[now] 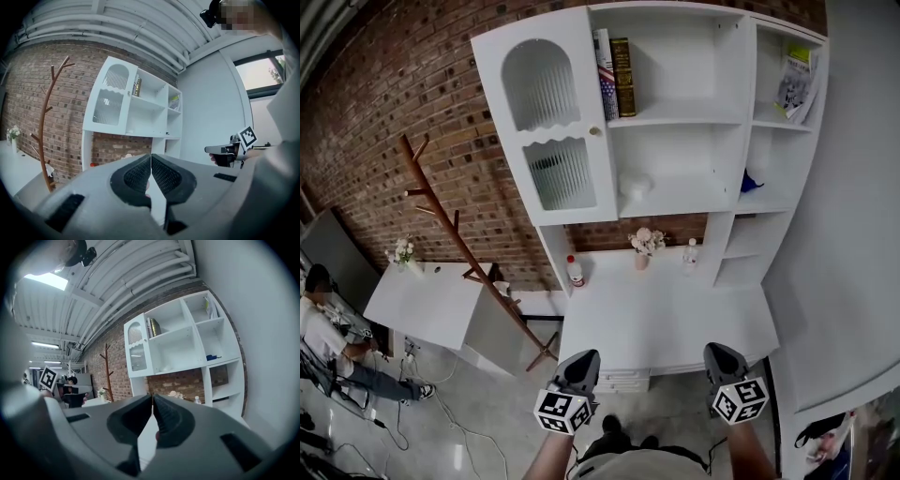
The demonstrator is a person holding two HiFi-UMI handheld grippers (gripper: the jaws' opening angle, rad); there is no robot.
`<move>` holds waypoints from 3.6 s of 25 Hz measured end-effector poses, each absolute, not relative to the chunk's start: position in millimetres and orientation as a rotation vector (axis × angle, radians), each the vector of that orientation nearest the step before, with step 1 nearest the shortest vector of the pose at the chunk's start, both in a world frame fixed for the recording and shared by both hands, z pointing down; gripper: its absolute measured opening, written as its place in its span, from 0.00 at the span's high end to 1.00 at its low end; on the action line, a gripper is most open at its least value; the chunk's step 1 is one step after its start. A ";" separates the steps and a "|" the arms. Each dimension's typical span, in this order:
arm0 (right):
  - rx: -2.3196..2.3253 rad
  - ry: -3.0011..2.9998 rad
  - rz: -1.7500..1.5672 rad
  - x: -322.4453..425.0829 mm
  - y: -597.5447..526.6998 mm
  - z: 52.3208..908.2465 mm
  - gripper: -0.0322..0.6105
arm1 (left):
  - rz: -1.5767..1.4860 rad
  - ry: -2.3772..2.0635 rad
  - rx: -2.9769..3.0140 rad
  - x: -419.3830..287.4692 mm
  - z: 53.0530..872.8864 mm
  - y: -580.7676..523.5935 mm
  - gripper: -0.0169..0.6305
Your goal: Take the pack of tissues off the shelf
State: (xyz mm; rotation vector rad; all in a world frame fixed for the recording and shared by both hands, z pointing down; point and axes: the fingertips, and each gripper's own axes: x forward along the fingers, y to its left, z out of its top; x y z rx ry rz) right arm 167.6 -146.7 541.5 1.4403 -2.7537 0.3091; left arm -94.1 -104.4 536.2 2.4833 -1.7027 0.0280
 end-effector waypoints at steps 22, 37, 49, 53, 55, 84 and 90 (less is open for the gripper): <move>1.509 -2.702 0.267 134.4 -243.6 527.5 0.90 | -0.007 -1.654 2.510 -135.3 535.4 -211.7 0.93; 1.516 -2.659 0.095 91.8 -346.3 492.1 0.90 | -0.036 -1.563 2.607 -164.4 516.2 -315.8 0.93; 1.490 -2.625 -0.002 54.0 -420.7 458.4 0.90 | -0.042 -1.458 2.696 -172.9 504.6 -365.1 0.93; 1.452 -2.628 -0.027 44.7 -435.4 452.5 0.90 | -0.050 -1.462 2.692 -172.3 502.5 -372.5 0.93; 1.428 -2.633 -0.041 40.9 -444.9 449.9 0.90 | -0.049 -1.480 2.686 -173.1 501.0 -376.2 0.93; 0.918 -2.621 0.157 -21.9 -629.0 443.7 0.68 | -0.054 -1.820 2.453 -168.4 497.1 -378.7 0.93; 0.905 -2.514 0.216 -33.4 -662.0 468.3 0.58 | -0.044 -1.875 2.414 -176.7 505.1 -379.0 0.93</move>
